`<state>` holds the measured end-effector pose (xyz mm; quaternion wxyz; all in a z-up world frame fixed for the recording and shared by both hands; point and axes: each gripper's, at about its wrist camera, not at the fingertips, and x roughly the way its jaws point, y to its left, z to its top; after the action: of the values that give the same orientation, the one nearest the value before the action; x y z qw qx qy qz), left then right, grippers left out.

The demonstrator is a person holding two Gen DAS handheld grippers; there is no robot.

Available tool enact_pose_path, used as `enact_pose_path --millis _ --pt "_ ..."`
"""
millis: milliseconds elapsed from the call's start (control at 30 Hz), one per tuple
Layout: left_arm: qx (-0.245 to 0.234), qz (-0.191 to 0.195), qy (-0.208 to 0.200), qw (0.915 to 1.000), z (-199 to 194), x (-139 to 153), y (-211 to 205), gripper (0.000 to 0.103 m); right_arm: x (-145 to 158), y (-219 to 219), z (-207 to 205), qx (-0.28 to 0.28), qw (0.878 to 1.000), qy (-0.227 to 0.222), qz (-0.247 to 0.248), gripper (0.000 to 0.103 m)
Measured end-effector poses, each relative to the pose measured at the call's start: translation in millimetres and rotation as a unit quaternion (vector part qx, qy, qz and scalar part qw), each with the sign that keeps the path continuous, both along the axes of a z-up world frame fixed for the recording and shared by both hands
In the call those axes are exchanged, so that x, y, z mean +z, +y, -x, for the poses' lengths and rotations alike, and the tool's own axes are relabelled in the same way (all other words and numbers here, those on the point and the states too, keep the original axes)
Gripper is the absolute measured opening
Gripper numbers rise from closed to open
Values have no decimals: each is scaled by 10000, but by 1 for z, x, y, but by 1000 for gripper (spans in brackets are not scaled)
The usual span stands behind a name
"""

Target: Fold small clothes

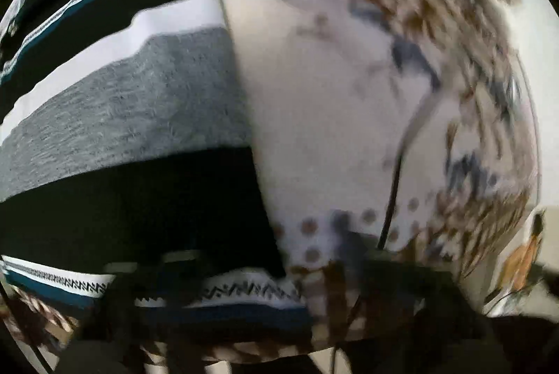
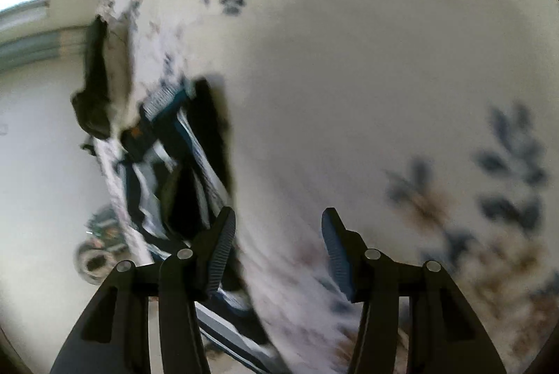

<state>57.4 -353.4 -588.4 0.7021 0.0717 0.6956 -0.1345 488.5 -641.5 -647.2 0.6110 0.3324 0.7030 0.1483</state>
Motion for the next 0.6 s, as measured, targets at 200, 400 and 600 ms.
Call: enact_pose_path --millis 200,400,600 --pt "86 219 -162 9996 14 5 8 2 -35 40 -60 -430 9971 -67 -618 54" --pt "100 239 -255 9993 22 17 3 1 -33 84 -79 271 9988 -394 -97 7" --pt "186 211 -252 9993 28 23 12 1 -30 88 -99 396 9957 -556 633 6"
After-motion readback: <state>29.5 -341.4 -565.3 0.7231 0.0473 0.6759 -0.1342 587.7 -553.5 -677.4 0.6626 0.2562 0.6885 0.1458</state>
